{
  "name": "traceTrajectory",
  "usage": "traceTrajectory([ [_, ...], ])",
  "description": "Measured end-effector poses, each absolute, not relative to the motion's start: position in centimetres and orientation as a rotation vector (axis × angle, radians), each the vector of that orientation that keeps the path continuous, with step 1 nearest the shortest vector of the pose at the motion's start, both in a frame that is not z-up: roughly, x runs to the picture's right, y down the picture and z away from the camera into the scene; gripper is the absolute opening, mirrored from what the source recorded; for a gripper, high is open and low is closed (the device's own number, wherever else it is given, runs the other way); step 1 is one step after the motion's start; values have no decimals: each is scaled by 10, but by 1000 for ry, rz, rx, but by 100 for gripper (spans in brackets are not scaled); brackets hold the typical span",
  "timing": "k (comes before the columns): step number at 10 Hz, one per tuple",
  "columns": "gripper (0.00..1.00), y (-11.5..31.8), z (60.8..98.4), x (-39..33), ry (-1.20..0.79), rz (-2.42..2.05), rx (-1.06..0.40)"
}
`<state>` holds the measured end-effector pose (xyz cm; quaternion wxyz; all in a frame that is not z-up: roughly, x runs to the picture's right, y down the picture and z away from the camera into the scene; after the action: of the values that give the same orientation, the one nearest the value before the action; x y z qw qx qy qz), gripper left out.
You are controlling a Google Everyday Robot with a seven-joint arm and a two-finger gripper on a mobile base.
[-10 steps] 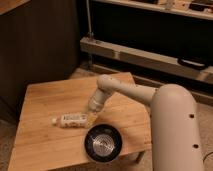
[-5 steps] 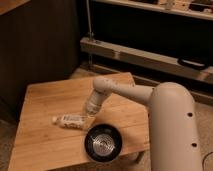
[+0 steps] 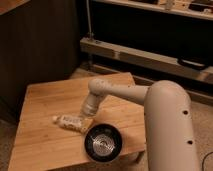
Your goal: Place the bottle in the ceramic bowl
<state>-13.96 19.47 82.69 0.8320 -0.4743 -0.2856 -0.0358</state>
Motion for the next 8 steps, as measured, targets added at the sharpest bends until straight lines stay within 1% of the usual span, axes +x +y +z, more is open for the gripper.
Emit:
traceTrajectory([
  [1, 51, 196, 827, -140, -596, -84, -1002],
  [2, 38, 197, 828, -139, -582, -92, -998],
  [4, 22, 197, 829, -138, -567, -100, -992],
  [5, 10, 197, 830, -137, -556, -106, -988],
  [6, 2, 196, 830, -136, -545, -111, -982],
  [8, 0, 191, 833, -128, -528, -110, -963],
])
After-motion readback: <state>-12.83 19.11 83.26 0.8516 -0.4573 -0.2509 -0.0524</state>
